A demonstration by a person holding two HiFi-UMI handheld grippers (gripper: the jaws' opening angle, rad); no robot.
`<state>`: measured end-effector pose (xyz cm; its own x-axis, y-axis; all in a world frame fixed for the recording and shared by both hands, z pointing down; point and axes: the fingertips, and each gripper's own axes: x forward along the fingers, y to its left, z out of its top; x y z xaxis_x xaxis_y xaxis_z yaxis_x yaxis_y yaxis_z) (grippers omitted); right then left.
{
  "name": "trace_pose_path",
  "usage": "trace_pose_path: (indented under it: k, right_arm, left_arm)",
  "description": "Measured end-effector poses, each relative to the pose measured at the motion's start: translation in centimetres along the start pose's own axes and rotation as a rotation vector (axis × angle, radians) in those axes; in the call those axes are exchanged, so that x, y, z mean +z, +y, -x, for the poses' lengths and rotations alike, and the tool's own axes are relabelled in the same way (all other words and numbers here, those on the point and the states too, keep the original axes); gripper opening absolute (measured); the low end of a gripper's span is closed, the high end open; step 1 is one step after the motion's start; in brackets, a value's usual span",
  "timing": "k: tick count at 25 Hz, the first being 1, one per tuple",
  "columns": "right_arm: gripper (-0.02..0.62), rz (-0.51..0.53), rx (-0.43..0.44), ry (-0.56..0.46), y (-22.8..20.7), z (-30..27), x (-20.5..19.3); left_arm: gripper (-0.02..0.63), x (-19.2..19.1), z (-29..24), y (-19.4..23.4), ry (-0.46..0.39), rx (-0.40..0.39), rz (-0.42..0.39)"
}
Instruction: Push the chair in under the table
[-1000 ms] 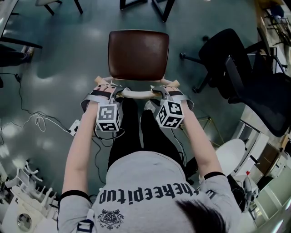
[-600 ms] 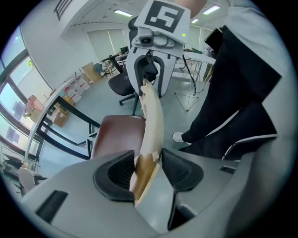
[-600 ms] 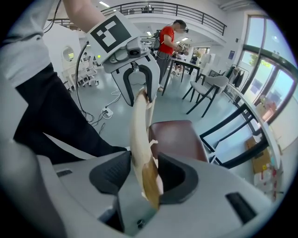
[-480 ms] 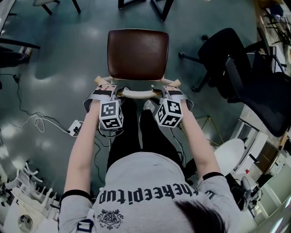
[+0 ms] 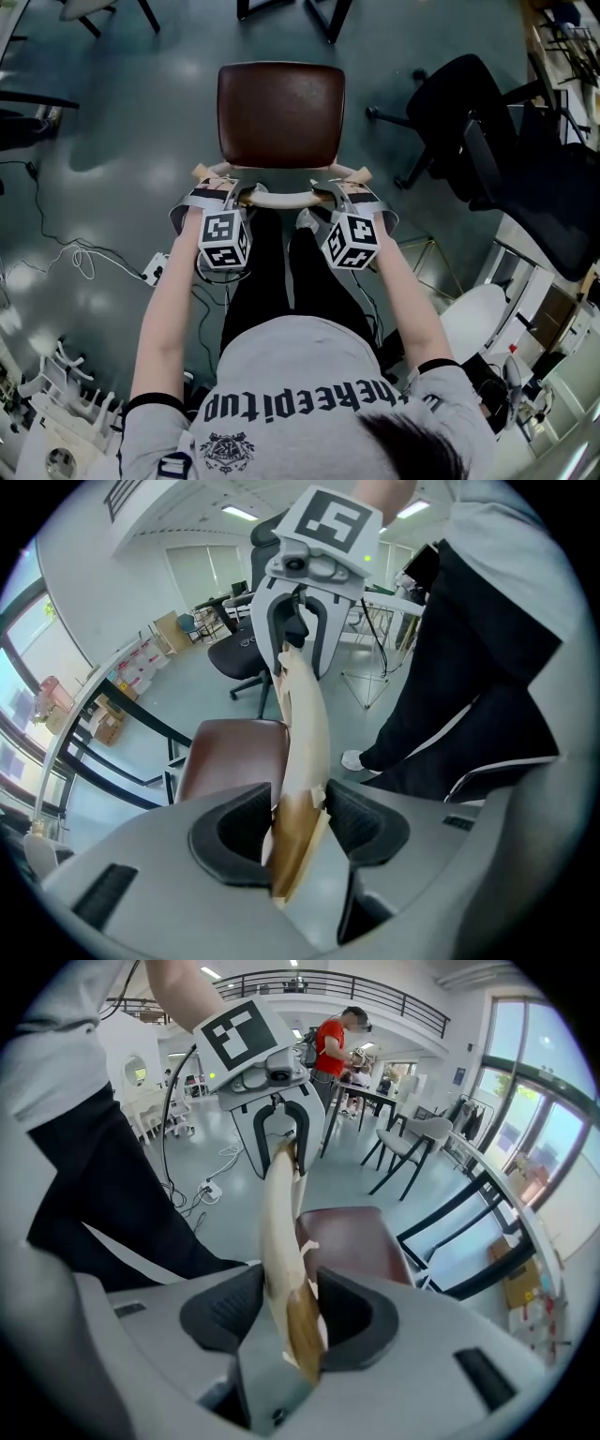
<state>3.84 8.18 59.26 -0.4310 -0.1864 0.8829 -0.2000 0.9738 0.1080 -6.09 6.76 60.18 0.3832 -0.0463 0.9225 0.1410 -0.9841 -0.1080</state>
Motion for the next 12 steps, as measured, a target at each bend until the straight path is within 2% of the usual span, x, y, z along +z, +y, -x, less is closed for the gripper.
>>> trace_pose_path:
  k: [6, 12]
  right_arm:
    - [0.184, -0.029, -0.039, -0.015, -1.5, -0.9, 1.1]
    - [0.192, -0.060, -0.082, 0.019, -5.3, -1.2, 0.4]
  left_arm:
    - [0.191, -1.4, 0.2, 2.2, 0.018, 0.039, -0.018]
    - [0.192, -0.9, -0.5, 5.8, -0.013, 0.079, -0.027]
